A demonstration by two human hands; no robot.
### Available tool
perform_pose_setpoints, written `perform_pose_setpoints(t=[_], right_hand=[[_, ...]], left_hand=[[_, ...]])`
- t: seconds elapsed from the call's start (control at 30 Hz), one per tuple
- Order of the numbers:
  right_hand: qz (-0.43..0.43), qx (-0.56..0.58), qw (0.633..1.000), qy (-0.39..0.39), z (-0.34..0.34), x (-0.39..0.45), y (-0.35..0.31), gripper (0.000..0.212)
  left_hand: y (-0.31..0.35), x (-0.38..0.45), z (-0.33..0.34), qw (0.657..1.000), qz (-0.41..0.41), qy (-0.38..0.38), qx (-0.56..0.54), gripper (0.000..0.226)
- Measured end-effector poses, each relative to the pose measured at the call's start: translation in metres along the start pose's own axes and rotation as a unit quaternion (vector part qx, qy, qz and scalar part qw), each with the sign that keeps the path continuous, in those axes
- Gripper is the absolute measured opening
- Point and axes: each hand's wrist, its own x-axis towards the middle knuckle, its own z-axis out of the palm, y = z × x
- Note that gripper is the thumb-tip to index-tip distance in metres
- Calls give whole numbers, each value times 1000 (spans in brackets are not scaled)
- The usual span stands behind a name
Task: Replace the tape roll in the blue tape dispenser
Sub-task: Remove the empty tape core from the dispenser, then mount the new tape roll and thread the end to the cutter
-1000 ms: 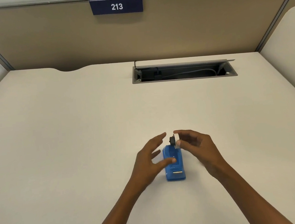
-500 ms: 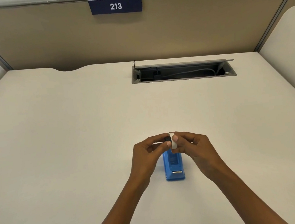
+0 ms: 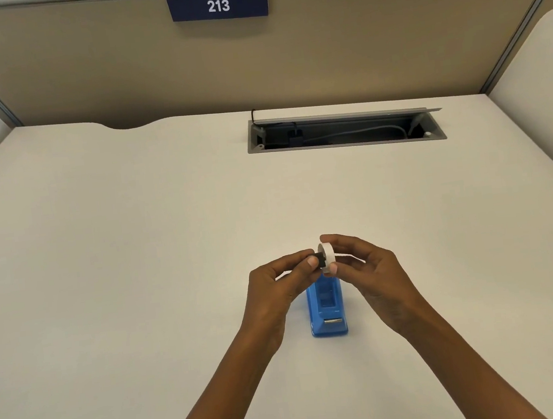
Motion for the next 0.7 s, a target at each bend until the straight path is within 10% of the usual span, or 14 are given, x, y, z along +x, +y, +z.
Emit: perform_pose_setpoints(t=[0.7], right_hand=[[-5, -306, 944, 123, -7, 88, 38, 43]], left_hand=[[-11, 1, -5, 993, -19, 68, -89, 15]])
